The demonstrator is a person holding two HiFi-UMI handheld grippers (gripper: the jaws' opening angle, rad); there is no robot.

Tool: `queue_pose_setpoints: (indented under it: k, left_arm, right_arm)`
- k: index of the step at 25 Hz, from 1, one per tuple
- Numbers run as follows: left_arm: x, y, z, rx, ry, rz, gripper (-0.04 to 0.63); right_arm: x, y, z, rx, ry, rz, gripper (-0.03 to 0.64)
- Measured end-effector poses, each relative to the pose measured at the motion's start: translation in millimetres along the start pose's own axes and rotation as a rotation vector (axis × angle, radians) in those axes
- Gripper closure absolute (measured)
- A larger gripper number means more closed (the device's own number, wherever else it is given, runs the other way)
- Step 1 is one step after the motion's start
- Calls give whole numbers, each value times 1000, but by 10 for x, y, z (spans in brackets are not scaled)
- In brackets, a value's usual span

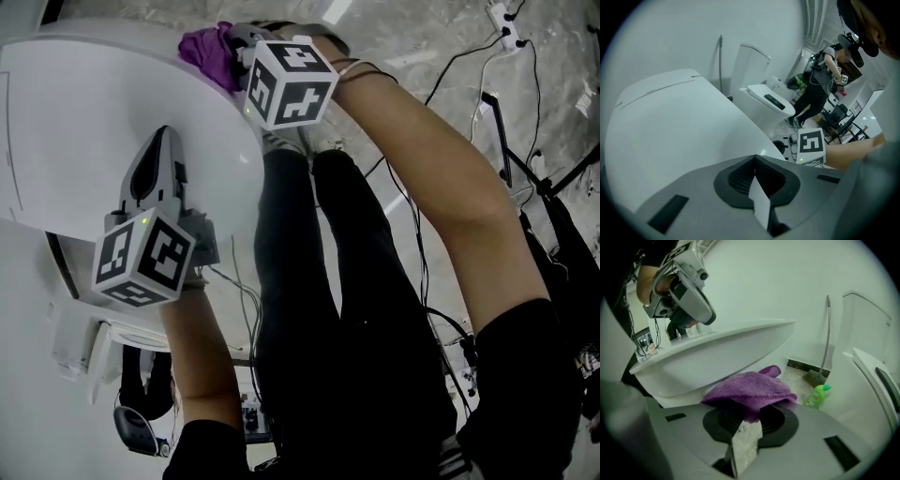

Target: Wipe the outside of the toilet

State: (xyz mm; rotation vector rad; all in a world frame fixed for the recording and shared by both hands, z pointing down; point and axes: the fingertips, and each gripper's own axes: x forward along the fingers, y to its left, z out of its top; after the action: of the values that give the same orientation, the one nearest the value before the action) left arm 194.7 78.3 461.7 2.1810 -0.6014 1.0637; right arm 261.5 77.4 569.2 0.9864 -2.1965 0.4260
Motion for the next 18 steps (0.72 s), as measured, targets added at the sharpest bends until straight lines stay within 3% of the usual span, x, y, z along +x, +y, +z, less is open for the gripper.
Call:
queue_pose_setpoints:
  k: [9, 18]
  left_arm:
    - [-260, -233, -458, -105, -44, 74, 588]
    - [-704, -222, -909, -174, -62, 88, 588]
  right_arm:
    - [-234, 390, -164, 106, 34, -25, 540]
    - [-388, 675, -185, 85, 130, -69, 540]
